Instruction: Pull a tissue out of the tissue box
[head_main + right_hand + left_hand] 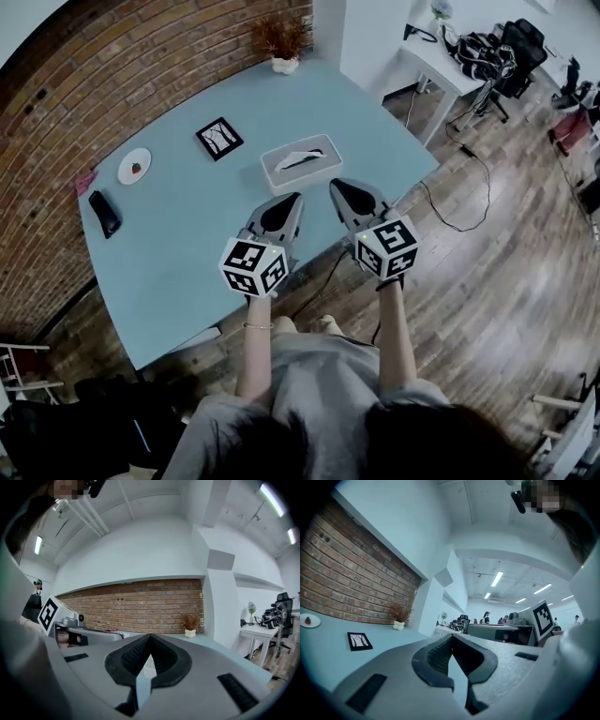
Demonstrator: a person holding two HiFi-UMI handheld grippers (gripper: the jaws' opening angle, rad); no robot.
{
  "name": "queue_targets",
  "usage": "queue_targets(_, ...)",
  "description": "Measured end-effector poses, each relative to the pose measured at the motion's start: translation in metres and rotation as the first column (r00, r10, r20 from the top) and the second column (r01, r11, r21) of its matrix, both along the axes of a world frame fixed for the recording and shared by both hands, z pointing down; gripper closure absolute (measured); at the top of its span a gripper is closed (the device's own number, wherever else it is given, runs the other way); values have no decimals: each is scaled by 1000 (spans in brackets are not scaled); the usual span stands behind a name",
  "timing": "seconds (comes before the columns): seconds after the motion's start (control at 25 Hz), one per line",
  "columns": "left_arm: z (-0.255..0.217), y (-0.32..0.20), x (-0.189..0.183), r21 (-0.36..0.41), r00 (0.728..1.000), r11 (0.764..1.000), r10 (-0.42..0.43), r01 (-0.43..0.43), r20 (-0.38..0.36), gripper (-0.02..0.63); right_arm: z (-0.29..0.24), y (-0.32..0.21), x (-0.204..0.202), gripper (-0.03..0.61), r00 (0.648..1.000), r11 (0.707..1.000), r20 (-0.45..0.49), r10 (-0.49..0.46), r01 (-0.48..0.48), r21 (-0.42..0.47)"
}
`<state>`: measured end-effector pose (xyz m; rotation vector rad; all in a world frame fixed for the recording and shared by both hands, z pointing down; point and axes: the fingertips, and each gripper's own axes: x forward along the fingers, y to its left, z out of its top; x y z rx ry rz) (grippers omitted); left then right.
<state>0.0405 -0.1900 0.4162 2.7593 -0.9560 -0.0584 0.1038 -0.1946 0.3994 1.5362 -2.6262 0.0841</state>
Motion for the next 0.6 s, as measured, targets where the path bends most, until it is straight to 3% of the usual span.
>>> queue_targets(0.28,5,-16,14,-6,998,999,-49,49,34,611,4,-20,19,578,999,999,-10,-47,47,-4)
queue_targets(0.6,34,-57,12,-67,994,994,-76,82,80,611,19,-71,20,578,991,992,-58,-124,122,-31)
